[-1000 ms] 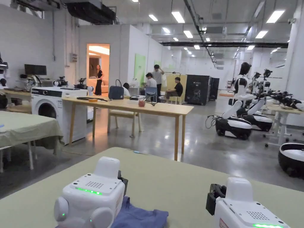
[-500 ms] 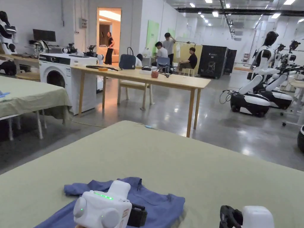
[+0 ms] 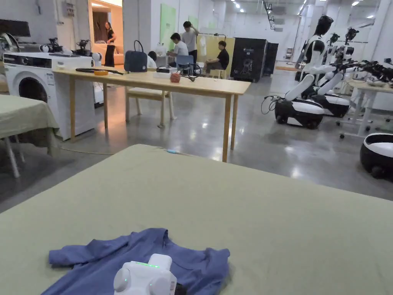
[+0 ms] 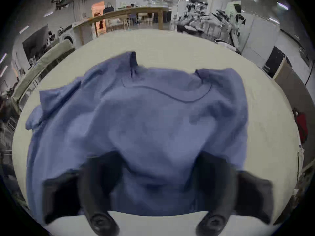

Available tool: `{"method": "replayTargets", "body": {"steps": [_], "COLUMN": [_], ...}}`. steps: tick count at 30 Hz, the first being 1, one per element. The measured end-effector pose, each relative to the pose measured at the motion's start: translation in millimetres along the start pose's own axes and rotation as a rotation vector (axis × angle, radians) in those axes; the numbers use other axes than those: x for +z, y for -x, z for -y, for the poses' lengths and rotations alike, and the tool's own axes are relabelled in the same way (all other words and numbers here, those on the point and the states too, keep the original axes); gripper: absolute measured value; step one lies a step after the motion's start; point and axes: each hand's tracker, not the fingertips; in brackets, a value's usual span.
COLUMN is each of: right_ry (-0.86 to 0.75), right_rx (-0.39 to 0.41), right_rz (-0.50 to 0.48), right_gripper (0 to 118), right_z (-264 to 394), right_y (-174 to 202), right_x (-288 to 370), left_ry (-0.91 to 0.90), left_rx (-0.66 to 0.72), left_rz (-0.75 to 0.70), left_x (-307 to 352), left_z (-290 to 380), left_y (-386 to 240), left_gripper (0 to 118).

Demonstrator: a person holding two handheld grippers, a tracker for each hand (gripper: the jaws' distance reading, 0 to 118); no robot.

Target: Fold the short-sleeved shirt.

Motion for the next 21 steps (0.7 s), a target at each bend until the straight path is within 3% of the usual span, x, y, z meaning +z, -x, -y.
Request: {"method": "replayTargets", "body": {"steps": [1,2,3,9,11,21], "right_ry": [0.002,-0.001,-0.002,-0.02,-0.032,-0.072], "right_rx": [-0.021,-0.039,-0.055,-0.078,-0.089,-0.147], "right_rz": [0.004,0.012,0.02,0.09,0.118,0.303], "right_gripper": [6,6,6,6,6,6], "right_z": [0.7,1.3,1.4,-2.7,-5.4,5.6], "right_y": [-4.2,-8.6,-13.7,-54.6,-72.6,-180.8], "right_x": [2.8,5.8,9.0,46.8,63.9,149.3], "left_ry": [0.011,0.014,0.011,-0.131,-0.181,-0.329], "left_rx": [0.023,0.035,0.046,0.086,0.029,-0.207], "left_rz": [0.025,0.056,0.055,0.213,0.258,0.604], "left_x": [-7.5,-5.2,-2.2,41.8,64.0,138.4], "left_z": [-3.0,-4.9,-6.2,-22.9,-35.0,-62.2], "left_y": [11.4,13.7,14.3,-19.1,-52.0,-283.4], "left_gripper": [61,28,9,8,8,8]}}
